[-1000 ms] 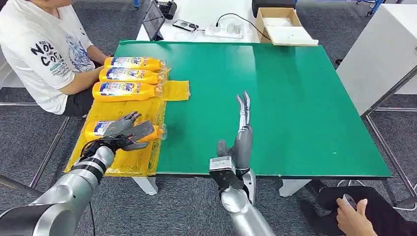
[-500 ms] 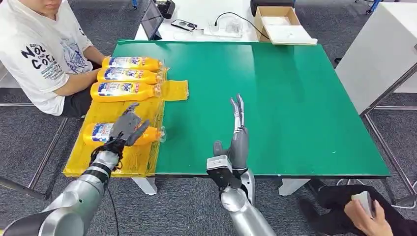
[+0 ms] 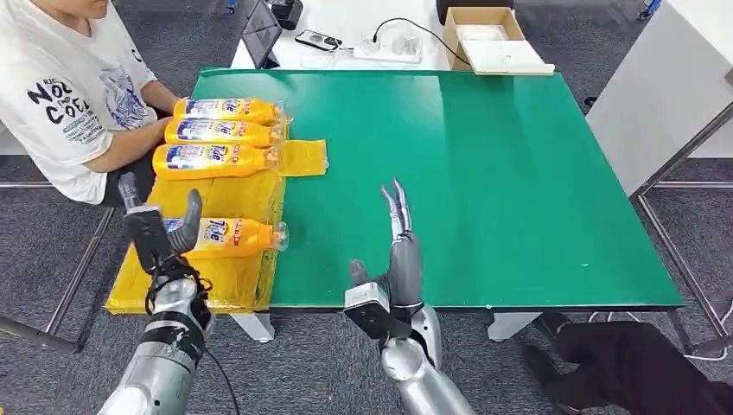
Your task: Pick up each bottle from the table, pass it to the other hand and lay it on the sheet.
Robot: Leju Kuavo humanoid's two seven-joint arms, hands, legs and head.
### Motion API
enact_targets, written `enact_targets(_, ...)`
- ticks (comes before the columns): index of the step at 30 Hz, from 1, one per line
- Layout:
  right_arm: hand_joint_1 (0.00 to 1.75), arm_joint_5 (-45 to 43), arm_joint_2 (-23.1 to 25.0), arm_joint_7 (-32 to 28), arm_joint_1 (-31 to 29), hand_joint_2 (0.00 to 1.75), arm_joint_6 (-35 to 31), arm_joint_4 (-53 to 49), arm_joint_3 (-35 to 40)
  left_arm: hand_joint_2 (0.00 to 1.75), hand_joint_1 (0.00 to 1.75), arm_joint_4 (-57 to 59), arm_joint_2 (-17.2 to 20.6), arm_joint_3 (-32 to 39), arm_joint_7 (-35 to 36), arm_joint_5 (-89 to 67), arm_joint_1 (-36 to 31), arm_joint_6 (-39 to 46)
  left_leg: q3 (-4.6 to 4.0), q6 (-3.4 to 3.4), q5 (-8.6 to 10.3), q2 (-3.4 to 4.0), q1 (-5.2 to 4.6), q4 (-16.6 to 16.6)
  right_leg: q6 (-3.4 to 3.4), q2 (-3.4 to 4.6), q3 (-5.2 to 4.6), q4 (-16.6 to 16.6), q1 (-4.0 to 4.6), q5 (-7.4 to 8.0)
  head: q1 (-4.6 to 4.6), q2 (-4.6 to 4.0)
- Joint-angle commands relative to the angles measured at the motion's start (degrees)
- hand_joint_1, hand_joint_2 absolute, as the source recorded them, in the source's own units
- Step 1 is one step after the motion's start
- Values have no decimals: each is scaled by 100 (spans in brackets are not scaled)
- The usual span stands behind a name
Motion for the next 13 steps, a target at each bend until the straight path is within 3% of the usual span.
enact_targets(1, 0, 397, 2, -20, 1358, 175, -450, -1934, -892, 175, 0, -3306, -733, -1560, 26, 866, 2191, -1024, 12, 4, -13, -32, 2, 2, -6, -35, 26, -7, 4, -20, 0, 0)
enact_targets(3, 0, 321, 152, -20, 1838, 175, -450, -2554, -1306, 175, 0, -3337, -726, -1754, 26, 1104, 2764, -1096, 16, 10, -23, -48, -6, 4, -3, -37, 34, -5, -5, -32, 4, 0)
enact_targets(8, 0, 249, 205, -20, 2086, 175, -450, -2847, -1550, 175, 0, -3152, -687, -1650, 26, 1324, 3003, -1286, 64, 16, -79, -18, -5, 9, -6, -16, 83, -8, -1, -60, 0, 0)
enact_targets(11, 0, 119, 226, -20, 2407, 175, -450, -3088, -1737, 175, 0, -3246, -693, -1584, 26, 1354, 3400, -1258, 22, 12, -49, -27, -13, -5, 5, -21, 32, -12, -11, -36, 0, 0)
enact_targets(13, 0, 31, 241, -20, 2530, 175, -450, -3157, -1795, 175, 0, -3375, -698, -1516, 26, 1273, 3574, -1243, 48, 7, -66, -22, -10, -3, -2, -17, 59, -14, -6, -52, 0, 0)
